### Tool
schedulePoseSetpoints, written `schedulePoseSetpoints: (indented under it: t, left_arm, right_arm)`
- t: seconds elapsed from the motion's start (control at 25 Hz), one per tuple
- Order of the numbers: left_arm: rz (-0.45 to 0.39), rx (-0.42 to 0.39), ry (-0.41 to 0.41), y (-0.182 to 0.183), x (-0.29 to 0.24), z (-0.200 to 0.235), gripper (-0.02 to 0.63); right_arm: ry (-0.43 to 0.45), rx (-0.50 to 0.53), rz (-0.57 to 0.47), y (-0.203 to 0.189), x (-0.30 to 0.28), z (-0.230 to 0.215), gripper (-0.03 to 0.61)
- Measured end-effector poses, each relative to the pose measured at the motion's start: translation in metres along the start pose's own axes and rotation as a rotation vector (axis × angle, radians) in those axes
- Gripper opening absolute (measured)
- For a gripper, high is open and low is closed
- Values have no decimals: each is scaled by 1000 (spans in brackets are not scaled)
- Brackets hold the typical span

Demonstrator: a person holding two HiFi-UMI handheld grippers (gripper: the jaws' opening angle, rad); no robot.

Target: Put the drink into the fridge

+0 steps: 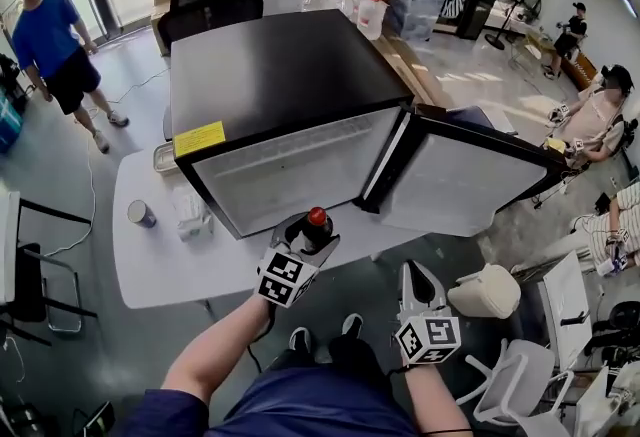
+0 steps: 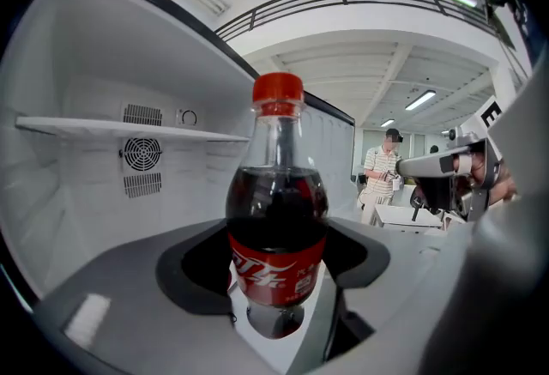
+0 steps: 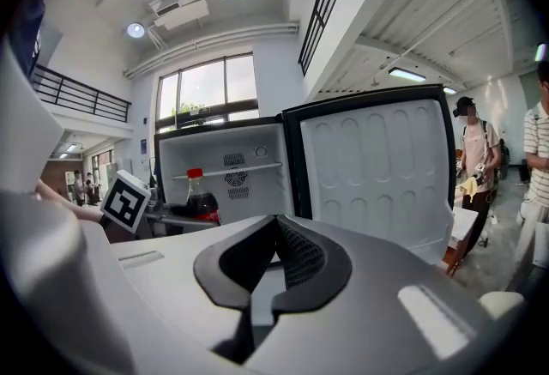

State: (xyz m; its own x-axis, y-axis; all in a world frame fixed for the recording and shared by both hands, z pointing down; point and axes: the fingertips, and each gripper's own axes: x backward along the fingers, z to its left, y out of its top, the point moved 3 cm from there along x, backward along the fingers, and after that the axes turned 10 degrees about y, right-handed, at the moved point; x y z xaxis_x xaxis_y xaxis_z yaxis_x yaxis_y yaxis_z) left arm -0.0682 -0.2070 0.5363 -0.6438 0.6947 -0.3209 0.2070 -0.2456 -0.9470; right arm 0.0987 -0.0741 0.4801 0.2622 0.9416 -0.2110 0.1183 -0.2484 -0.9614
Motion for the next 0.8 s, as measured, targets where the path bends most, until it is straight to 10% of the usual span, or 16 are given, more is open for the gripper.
schedulePoseSetpoints:
  t: [0.8]
  left_arm:
    - [55,23,219,-4,-84,53,312]
  right_arm:
    - [267,15,63,9,-83,-28,6]
